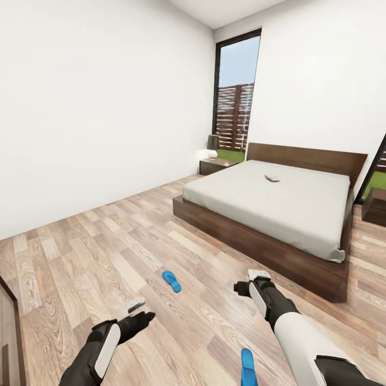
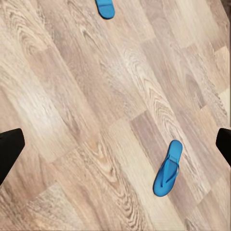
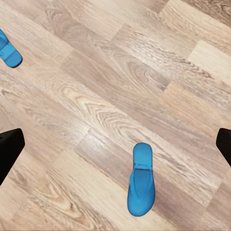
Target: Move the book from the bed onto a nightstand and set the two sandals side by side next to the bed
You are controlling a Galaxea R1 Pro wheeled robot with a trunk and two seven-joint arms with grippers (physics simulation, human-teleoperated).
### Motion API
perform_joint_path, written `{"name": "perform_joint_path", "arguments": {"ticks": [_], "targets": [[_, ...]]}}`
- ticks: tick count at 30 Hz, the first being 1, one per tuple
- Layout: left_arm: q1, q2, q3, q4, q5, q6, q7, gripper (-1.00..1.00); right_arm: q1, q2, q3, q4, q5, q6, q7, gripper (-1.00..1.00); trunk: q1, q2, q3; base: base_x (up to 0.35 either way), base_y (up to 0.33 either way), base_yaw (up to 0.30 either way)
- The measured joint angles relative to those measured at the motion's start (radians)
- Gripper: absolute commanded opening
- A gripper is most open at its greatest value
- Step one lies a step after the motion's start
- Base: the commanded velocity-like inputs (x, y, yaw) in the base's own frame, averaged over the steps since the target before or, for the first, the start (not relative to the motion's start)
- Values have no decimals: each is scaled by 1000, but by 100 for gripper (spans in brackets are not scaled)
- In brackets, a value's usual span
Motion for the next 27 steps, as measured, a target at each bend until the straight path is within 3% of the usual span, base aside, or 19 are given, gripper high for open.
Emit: {"name": "perform_joint_path", "arguments": {"ticks": [1,2,4,9,17,27], "targets": [[-5,3,9,-10,1,1,-1,100,-2,1,0,5,0,0,-2,100,4,-7,-3,0,0,-3],[-20,5,27,-50,-4,2,1,100,-51,3,0,84,2,-1,-29,100,8,-14,-6,0,0,-3],[-16,4,32,-69,-8,0,1,100,-102,2,1,144,2,0,-40,100,15,-28,-12,0,0,-2],[3,4,35,-133,-10,1,2,100,-153,3,5,204,2,6,-51,100,35,-63,-28,0,0,0],[-5,10,44,-160,-9,31,46,100,-165,8,7,220,2,38,-92,100,65,-119,-53,0,0,0],[-1,2,35,-99,-11,25,76,100,-160,4,3,226,1,69,-113,100,104,-189,-85,0,0,0]]}}
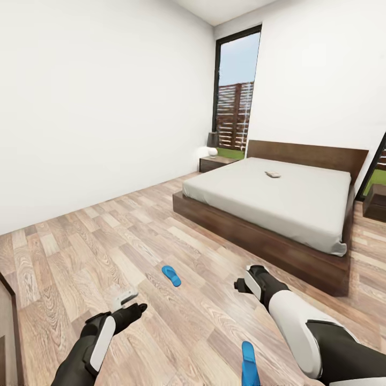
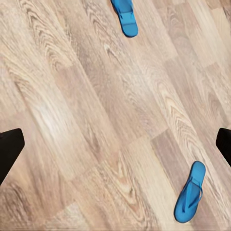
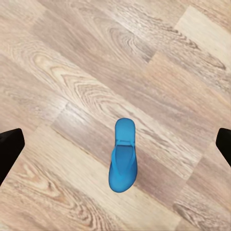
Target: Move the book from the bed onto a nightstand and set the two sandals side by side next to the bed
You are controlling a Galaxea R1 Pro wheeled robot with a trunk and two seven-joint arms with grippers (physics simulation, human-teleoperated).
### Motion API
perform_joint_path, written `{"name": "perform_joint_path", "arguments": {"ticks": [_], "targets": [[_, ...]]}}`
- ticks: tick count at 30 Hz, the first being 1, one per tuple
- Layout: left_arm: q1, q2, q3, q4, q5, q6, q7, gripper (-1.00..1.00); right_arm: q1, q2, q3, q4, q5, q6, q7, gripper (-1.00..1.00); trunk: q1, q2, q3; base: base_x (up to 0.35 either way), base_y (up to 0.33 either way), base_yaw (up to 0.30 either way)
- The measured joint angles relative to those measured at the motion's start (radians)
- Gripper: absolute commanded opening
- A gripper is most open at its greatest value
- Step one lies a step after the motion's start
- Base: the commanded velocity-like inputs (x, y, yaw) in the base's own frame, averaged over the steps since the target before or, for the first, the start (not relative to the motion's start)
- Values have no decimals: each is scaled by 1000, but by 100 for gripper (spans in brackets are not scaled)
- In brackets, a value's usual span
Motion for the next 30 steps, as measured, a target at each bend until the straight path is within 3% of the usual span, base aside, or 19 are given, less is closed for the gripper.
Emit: {"name": "perform_joint_path", "arguments": {"ticks": [30], "targets": [[1,-1,-13,43,1,-11,-9,100,2,-4,0,-10,-3,-5,11,100,115,-210,-94,0,0,0]]}}
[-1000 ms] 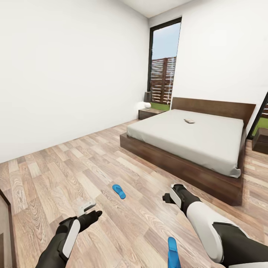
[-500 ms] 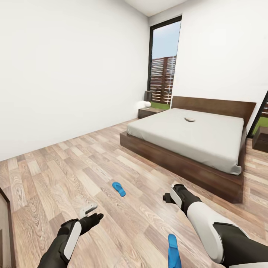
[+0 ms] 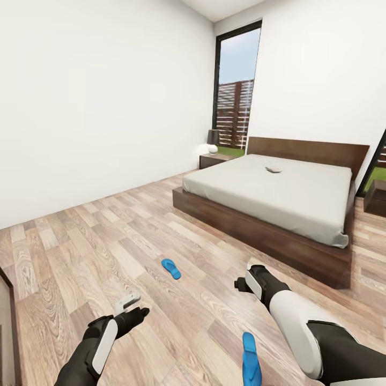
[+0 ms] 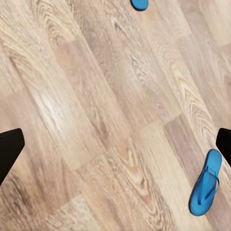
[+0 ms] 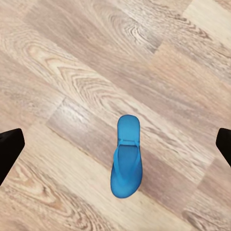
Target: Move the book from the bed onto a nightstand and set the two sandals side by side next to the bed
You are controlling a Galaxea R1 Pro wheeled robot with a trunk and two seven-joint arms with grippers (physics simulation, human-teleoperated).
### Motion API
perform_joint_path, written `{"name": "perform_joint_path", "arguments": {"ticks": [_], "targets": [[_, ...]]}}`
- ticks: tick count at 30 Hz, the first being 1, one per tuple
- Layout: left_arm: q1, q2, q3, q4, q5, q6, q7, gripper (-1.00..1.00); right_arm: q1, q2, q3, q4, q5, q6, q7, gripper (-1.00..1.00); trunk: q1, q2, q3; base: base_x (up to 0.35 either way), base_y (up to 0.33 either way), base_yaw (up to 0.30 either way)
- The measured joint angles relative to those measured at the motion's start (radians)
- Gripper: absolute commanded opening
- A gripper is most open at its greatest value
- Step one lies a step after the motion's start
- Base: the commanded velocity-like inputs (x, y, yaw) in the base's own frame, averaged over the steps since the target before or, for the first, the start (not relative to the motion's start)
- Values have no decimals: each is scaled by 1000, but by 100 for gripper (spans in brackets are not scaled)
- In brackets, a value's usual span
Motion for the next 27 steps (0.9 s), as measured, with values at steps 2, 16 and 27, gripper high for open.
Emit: {"name": "perform_joint_path", "arguments": {"ticks": [2,16,27], "targets": [[0,0,0,1,1,0,0,100,1,0,0,0,0,-7,0,100,8,-14,-6,0,0,0],[24,16,20,4,5,21,13,100,-3,7,-7,-18,-7,-48,0,100,19,-35,-16,0,0,0],[24,16,20,4,5,21,13,100,-3,7,-7,-18,-7,-48,0,100,19,-35,-16,0,0,0]]}}
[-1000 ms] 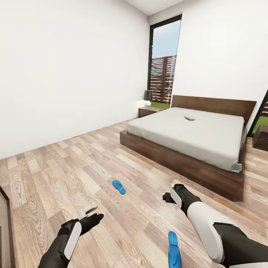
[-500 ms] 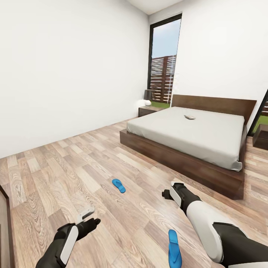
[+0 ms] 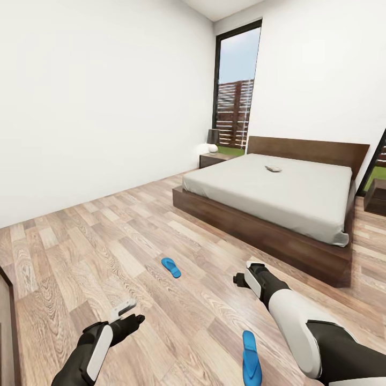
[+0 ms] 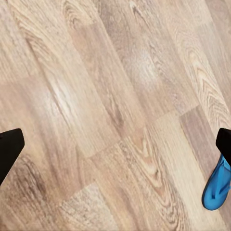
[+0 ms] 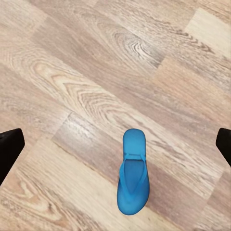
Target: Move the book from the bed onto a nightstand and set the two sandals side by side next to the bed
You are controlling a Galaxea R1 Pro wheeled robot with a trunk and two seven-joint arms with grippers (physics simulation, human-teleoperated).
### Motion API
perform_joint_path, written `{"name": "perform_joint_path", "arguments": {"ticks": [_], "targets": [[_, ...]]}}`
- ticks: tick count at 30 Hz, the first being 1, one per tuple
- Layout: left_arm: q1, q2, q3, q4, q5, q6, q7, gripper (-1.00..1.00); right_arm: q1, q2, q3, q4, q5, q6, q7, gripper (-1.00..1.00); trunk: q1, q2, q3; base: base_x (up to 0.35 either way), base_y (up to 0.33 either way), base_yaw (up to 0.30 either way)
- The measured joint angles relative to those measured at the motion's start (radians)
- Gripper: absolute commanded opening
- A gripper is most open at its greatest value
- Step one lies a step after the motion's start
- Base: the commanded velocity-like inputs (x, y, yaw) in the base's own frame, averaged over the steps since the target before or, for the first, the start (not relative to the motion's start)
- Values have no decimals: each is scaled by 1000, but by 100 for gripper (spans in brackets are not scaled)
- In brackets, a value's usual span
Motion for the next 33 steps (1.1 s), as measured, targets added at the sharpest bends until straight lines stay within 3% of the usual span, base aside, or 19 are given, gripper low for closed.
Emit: {"name": "perform_joint_path", "arguments": {"ticks": [4,9,23,33], "targets": [[0,0,0,0,0,0,0,100,0,0,0,0,0,0,0,100,0,0,0,0,0,0],[22,15,3,28,-7,-28,-17,100,-3,5,2,3,1,26,-16,100,19,-35,-16,0,0,-94],[24,18,3,41,-6,-50,-20,100,-4,6,2,3,2,28,-19,100,73,-133,-59,0,0,-29],[22,18,3,41,-7,-50,-22,100,-3,6,2,2,1,29,-21,100,77,-135,-98,0,0,-127]]}}
